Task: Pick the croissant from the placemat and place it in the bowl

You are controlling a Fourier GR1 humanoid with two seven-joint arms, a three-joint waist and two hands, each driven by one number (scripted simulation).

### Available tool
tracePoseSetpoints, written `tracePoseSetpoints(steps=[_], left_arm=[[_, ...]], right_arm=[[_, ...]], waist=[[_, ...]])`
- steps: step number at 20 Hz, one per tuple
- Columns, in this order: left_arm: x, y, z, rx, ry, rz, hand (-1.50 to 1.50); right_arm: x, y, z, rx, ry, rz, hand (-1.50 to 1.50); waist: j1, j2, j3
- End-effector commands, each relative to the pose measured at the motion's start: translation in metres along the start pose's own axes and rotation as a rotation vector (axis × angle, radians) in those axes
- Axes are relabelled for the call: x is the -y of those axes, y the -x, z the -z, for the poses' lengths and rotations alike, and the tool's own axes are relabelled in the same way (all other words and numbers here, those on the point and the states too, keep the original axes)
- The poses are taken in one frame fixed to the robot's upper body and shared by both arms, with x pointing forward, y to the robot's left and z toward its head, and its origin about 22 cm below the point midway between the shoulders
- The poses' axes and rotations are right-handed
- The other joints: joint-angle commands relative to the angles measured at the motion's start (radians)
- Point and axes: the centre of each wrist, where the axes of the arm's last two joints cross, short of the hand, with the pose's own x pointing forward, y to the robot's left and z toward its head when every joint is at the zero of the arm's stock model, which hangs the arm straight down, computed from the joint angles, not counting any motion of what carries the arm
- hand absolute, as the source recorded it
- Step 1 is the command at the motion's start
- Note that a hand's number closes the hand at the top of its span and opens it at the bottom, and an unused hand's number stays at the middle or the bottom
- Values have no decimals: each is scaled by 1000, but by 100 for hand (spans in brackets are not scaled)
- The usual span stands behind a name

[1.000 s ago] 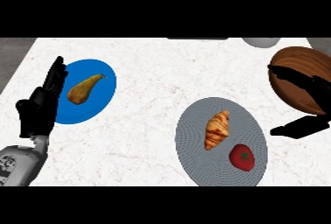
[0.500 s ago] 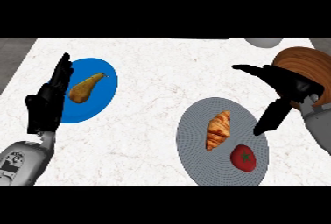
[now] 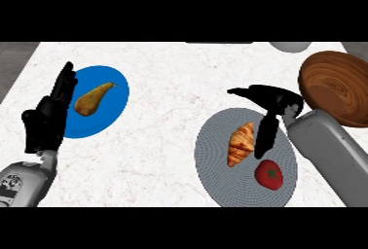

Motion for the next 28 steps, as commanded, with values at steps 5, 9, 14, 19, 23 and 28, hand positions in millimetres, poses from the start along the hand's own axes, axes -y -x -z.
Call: tracePoseSetpoints(steps=[5,9,14,19,23,28], left_arm=[[8,-4,6,5,-14,16,0],[-3,9,-8,3,-30,-1,0],[-3,-10,-3,-2,2,2,0],[17,6,12,21,3,12,0],[-2,7,-6,-14,-18,2,0],[-7,-4,1,4,-8,4,0]], right_arm=[[-17,-13,35,-166,-112,-96,-150],[-41,-8,31,-179,-116,-99,-150],[-61,13,48,-173,-106,-98,-150],[-54,24,58,-160,-120,-70,-150],[-69,29,75,-170,-149,-76,-150],[-89,20,85,-109,-136,-210,150]], waist=[[-4,1,0],[-9,-2,0],[-8,-1,1],[-12,1,1],[-6,0,1],[2,2,1]])
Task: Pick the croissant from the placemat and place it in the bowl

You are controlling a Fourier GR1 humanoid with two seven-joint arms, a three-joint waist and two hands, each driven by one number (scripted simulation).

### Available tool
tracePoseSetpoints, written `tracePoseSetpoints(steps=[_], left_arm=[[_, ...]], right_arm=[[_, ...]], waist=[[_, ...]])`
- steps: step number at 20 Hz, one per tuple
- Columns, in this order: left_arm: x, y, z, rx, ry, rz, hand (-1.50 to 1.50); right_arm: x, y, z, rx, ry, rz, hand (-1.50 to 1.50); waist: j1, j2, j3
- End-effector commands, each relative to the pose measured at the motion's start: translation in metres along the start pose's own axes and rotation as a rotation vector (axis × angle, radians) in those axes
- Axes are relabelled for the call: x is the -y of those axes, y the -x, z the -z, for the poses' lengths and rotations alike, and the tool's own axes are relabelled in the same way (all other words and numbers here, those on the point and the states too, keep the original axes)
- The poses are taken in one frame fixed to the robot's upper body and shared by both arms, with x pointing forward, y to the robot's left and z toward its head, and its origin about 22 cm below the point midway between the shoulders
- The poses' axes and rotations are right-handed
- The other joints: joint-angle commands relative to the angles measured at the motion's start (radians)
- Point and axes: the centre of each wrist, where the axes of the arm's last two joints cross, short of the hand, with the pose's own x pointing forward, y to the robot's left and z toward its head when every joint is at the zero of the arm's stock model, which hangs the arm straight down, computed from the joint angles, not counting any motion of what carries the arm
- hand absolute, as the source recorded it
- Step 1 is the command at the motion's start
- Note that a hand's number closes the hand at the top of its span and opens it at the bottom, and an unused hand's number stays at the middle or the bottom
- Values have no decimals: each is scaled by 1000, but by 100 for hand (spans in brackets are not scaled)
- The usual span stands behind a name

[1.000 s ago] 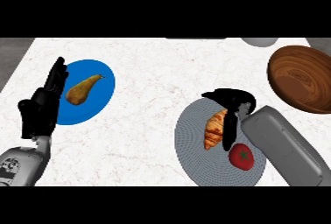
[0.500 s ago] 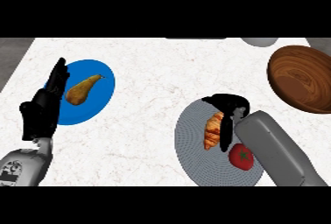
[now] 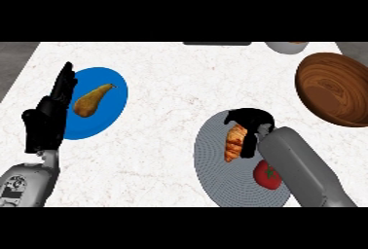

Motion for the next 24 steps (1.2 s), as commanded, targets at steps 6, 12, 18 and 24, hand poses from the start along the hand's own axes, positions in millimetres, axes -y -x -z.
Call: tracePoseSetpoints(steps=[6,12,18,24], left_arm=[[-11,5,1,0,-3,5,0],[0,-7,6,-2,-5,4,0],[-20,17,-15,-46,-40,2,0],[-24,20,-16,-52,-82,27,0]], right_arm=[[-19,12,18,53,-4,-49,150],[-12,14,6,113,50,-35,150],[-83,-51,-44,552,166,-100,150],[-123,-29,-118,717,314,24,150]], waist=[[3,15,8],[-4,12,8],[-55,-18,7],[-89,-10,8]])
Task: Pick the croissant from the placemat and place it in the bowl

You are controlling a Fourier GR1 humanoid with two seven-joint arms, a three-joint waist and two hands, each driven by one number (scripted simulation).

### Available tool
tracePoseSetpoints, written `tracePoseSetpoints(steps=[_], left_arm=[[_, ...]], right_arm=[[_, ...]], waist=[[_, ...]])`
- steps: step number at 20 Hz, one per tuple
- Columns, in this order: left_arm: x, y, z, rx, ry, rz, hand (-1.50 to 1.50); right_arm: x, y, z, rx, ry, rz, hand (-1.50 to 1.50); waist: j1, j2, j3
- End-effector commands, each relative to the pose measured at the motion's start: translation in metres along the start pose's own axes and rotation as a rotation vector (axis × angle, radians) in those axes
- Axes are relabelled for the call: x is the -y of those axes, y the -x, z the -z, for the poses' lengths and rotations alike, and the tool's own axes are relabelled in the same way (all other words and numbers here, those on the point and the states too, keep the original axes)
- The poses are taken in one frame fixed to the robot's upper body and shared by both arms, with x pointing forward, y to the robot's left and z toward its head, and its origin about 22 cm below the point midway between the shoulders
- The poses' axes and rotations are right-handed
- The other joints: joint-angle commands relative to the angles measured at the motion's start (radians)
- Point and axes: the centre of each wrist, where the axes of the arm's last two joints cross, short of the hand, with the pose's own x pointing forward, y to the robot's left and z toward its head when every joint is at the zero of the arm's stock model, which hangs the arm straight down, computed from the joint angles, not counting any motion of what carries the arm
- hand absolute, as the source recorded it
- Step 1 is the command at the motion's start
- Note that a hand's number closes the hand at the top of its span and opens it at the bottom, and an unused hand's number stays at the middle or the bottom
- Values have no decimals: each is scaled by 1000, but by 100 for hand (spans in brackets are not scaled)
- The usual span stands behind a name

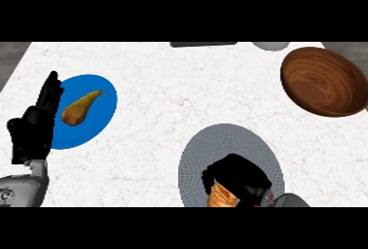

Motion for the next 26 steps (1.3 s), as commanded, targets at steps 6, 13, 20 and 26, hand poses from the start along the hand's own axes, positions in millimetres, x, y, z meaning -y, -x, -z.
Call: tracePoseSetpoints(steps=[6,13,20,26], left_arm=[[-4,5,-6,2,-17,0,0],[11,-16,4,38,39,-25,0],[17,-26,12,51,46,-8,0],[16,-16,14,59,56,-22,0]], right_arm=[[9,-50,-117,130,413,227,150],[42,-47,-187,-72,653,186,150],[86,16,-184,-118,826,325,150],[130,87,-186,-158,952,371,150]], waist=[[-15,9,2],[36,24,2],[65,28,2],[72,30,2]])
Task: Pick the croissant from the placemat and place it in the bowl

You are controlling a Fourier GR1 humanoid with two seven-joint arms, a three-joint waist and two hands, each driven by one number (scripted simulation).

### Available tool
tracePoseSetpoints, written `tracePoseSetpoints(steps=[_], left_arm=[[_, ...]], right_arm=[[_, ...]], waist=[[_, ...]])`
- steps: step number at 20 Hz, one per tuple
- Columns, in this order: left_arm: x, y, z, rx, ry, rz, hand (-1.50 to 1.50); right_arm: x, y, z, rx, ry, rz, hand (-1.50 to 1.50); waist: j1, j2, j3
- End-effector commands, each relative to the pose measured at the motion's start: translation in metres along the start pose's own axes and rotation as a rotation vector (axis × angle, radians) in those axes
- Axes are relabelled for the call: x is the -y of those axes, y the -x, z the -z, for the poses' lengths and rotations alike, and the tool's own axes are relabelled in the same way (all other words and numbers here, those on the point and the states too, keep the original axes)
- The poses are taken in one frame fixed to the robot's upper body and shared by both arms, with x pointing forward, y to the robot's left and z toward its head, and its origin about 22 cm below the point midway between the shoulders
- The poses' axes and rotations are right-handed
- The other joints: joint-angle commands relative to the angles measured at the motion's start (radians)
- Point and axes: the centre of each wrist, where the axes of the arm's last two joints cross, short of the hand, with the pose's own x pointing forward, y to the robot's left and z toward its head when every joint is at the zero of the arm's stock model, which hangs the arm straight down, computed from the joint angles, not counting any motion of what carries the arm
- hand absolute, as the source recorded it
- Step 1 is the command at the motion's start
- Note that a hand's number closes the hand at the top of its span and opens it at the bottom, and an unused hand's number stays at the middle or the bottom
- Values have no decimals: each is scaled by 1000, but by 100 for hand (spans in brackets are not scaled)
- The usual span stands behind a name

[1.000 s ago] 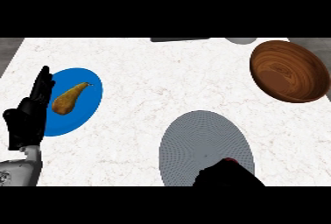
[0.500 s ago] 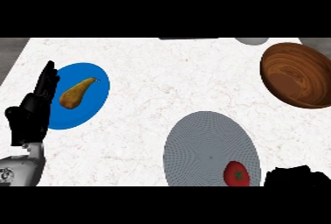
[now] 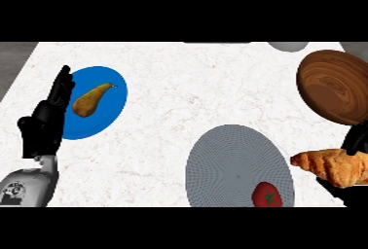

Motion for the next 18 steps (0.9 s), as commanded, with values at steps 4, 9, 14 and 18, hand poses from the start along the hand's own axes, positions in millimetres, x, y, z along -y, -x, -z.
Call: tracePoseSetpoints(steps=[4,9,14,18], left_arm=[[18,2,5,-2,13,3,0],[15,-6,4,10,19,10,0],[16,-8,16,30,21,8,0],[11,-2,3,21,50,-5,0]], right_arm=[[29,56,55,-19,114,78,150],[50,105,71,-21,201,-110,150],[57,124,98,-40,269,-310,150],[57,150,107,-60,299,-389,150]], waist=[[9,2,0],[20,6,1],[38,14,2],[53,16,3]])
